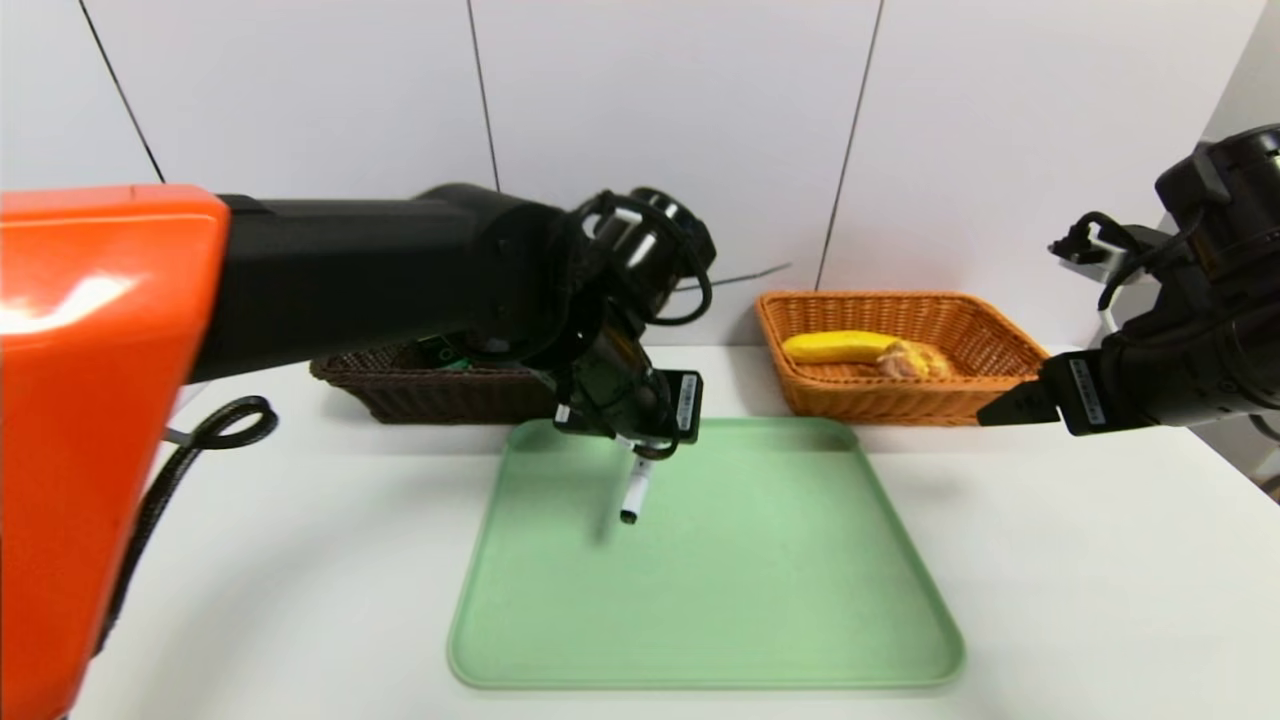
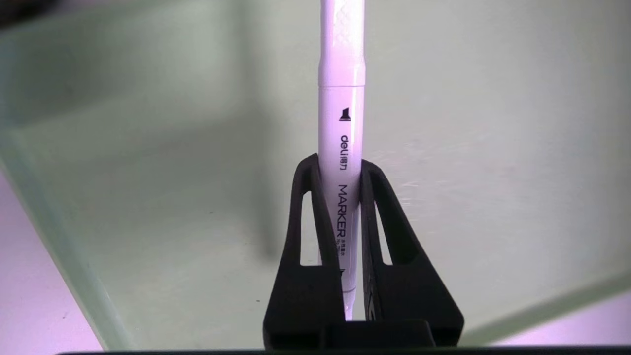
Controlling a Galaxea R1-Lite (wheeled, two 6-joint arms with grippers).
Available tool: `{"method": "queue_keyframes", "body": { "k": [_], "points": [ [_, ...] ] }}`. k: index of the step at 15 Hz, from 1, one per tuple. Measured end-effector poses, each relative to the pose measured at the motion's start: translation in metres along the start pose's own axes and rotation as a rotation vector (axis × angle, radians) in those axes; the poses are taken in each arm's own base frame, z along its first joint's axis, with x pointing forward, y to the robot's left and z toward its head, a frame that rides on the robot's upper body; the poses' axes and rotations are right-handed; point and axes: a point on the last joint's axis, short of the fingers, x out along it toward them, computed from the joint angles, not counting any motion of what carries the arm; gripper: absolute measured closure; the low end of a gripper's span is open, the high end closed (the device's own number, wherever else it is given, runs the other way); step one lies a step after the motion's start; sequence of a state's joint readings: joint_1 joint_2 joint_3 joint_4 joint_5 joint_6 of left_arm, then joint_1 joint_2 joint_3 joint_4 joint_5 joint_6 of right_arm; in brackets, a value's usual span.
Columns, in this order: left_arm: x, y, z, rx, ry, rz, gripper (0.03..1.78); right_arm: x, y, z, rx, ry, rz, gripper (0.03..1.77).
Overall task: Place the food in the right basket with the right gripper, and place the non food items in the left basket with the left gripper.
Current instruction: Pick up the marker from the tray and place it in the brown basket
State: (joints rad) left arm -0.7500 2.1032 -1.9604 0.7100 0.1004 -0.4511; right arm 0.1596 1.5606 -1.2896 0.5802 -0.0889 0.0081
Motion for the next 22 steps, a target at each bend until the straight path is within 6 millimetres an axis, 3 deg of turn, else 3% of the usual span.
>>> {"method": "queue_keyframes", "body": {
  "k": [4,6,8,11,14,22],
  "points": [
    [-0.07,-0.007,0.029,-0.024,-0.3,-0.174,1.65,0.001,0.0,-0.001,0.0,0.004,0.002,0.09],
    [-0.097,0.009,0.047,-0.05,-0.45,-0.187,1.65,0.001,0.0,-0.002,0.001,0.01,0.002,0.09],
    [-0.109,0.035,0.058,-0.124,-0.506,-0.142,1.65,0.002,0.001,-0.006,-0.001,0.021,0.001,0.09],
    [-0.107,0.072,0.069,-0.344,-0.529,-0.099,1.65,0.001,0.0,-0.01,0.0,0.029,-0.007,0.09],
    [-0.097,0.089,0.073,-0.509,-0.524,-0.094,1.65,0.0,0.0,-0.012,0.0,0.031,-0.008,0.09],
    [-0.025,0.14,0.082,-0.774,-0.484,0.027,1.65,0.0,-0.002,-0.013,-0.002,0.031,-0.015,0.09]
  ]
}}
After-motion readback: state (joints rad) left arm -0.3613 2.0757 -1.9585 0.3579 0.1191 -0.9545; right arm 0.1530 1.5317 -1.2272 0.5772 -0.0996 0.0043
